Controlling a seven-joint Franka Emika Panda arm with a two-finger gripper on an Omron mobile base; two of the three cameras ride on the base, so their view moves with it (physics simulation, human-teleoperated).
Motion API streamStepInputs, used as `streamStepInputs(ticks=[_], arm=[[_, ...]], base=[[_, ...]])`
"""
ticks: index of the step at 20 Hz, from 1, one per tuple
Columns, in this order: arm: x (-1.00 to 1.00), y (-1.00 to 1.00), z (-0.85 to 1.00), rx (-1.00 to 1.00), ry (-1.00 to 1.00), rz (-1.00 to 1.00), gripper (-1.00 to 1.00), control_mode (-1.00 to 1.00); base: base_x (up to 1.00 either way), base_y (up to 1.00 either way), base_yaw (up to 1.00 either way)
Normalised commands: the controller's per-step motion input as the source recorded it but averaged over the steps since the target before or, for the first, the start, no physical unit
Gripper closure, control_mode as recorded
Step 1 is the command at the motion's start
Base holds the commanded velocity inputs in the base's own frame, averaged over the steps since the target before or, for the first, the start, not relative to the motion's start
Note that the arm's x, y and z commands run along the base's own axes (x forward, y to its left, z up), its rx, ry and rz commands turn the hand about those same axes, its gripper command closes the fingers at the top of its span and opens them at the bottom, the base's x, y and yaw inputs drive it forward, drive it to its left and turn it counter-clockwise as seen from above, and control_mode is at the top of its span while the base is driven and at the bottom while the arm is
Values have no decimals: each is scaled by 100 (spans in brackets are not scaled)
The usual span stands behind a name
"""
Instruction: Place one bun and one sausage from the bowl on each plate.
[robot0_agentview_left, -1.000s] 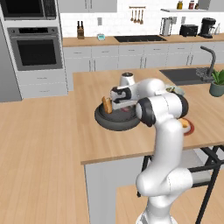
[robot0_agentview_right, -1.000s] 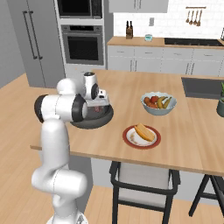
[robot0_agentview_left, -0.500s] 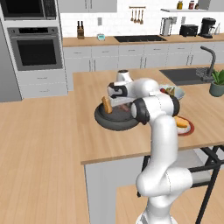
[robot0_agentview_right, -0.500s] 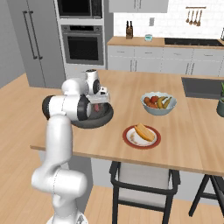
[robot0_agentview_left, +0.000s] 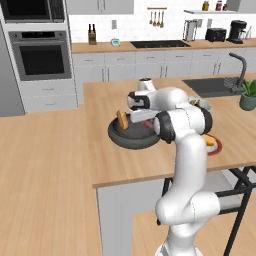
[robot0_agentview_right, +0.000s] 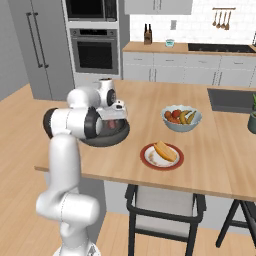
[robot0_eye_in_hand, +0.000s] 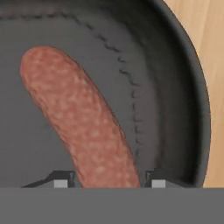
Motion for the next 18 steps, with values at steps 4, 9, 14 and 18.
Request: streamStepInputs(ticks=[4, 9, 14, 18], arm=[[-100, -79, 88, 10, -19, 0, 100, -100], [-100, -100, 59, 12, -14, 0, 100, -100], [-99, -100, 6, 8, 0, 0, 100, -100], [-46, -100, -27, 0, 6, 0, 100, -100]], base=[[0, 0, 0], [0, 0, 0], [0, 0, 0], [0, 0, 0]])
